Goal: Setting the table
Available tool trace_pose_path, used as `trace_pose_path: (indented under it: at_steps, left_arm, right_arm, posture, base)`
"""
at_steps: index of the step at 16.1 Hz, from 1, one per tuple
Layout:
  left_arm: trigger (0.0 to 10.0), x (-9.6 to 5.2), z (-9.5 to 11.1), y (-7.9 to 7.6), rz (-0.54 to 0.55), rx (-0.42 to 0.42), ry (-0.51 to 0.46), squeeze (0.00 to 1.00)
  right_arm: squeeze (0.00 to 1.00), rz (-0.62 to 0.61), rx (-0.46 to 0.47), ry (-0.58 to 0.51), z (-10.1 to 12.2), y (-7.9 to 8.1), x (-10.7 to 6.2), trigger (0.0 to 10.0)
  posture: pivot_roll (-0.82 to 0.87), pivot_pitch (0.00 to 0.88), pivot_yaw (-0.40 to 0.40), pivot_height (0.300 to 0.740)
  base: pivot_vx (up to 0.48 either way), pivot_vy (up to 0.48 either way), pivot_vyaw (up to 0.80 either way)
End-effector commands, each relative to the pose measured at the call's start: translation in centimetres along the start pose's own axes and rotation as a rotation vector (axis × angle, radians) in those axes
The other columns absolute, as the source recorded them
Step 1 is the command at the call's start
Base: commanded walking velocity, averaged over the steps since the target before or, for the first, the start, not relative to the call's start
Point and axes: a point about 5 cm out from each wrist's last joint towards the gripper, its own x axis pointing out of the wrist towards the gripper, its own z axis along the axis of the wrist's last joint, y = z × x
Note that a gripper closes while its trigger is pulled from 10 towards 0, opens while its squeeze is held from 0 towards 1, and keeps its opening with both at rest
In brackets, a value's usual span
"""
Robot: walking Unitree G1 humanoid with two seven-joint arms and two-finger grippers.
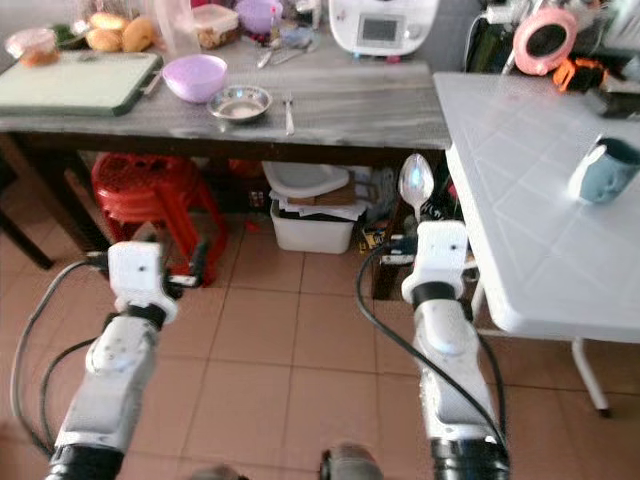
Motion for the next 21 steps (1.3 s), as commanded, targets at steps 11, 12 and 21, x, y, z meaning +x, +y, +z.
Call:
trace_pose_path:
  at_steps: [11, 12, 21]
  left_arm:
    - [10.0, 0.08, 0.46, -0.04, -0.02, 0.02, -0.016, 0.0]
    - [10.0, 0.11, 0.46, -0.05, -0.021, 0.018, -0.015, 0.0]
    - [10.0, 0.21, 0.51, -0.12, -0.023, 0.01, -0.017, 0.0]
  right_arm:
    - [0.0, 0.018, 0.008, -0.05, 1.13, 0.61, 0.74, 10.0]
    - [0.0, 0.018, 0.008, -0.049, 1.1, 0.62, 0.78, 10.0]
    - [0.0, 0.022, 0.01, -0.04, 0.82, 0.76, 0.75, 10.0]
  posture:
    - [-0.04, 0.0, 0.005, 0.74]
    - [-0.04, 0.0, 0.005, 0.74]
    - [-0.04, 0.0, 0.007, 0.74]
  base:
    - [0.479, 0.0, 0.0]
    - [0.472, 0.0, 0.0]
    - [0.476, 0.0, 0.0]
